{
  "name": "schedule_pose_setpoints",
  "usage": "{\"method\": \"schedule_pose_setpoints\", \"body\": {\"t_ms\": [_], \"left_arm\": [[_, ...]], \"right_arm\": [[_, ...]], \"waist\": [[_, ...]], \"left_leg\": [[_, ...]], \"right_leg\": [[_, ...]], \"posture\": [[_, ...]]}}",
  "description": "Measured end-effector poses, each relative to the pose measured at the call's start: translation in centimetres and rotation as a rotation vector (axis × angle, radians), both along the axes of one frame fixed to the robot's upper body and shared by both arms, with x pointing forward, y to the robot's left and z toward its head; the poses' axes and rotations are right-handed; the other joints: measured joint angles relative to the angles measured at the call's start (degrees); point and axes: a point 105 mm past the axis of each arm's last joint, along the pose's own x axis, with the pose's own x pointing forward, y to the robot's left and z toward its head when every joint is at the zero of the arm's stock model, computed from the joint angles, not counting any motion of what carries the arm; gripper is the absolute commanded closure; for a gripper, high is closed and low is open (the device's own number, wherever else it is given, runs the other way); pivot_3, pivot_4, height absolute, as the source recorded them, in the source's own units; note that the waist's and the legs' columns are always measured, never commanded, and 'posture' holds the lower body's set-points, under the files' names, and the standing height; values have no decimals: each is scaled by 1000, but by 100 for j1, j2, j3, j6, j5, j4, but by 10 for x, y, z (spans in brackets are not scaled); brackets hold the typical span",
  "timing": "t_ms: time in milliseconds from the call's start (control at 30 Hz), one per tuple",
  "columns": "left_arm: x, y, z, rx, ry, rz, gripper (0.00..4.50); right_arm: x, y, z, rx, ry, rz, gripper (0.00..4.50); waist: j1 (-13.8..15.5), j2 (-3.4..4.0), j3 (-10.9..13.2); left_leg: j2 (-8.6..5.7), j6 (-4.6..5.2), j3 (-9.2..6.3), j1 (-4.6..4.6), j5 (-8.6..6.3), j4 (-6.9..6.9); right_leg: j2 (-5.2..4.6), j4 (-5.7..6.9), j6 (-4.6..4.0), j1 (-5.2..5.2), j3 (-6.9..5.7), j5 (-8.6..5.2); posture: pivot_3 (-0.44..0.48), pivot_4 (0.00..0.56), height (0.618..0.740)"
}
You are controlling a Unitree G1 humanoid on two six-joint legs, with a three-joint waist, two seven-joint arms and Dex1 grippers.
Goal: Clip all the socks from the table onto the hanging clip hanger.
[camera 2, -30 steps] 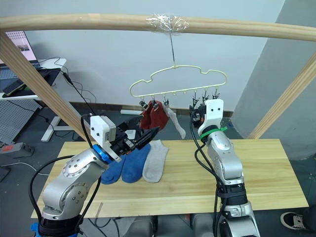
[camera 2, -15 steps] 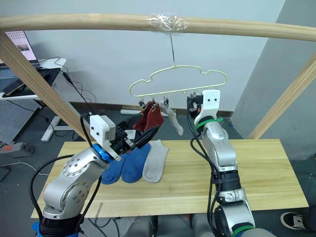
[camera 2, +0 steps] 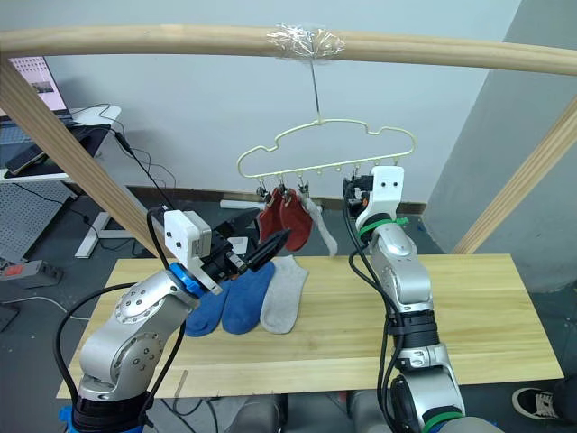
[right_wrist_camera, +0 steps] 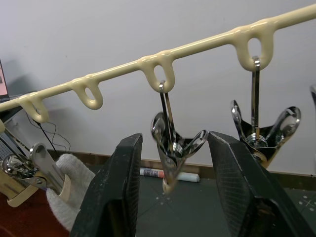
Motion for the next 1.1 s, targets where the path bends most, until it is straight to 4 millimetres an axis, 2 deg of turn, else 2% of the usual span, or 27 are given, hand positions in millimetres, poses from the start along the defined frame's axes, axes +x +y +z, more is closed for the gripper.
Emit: {"method": "schedule_pose_setpoints", "body": {"t_ms": [667,1100], "left_arm": [[-1,1,-4,1,14,5,261],[-1,2,-6,0,20,12,261]], "right_arm": [[-2,19,12,57,-26,70,2363],[-2,19,12,52,-25,83,2363]], "waist": [[4,0,0],[6,0,0]], "left_leg": [[0,0,0,0,0,-1],[0,0,0,0,0,-1]], "right_leg": [[0,0,-1,0,0,1],[0,0,-2,0,-1,1]], "posture": [[37,157,740],[35,162,740]]}}
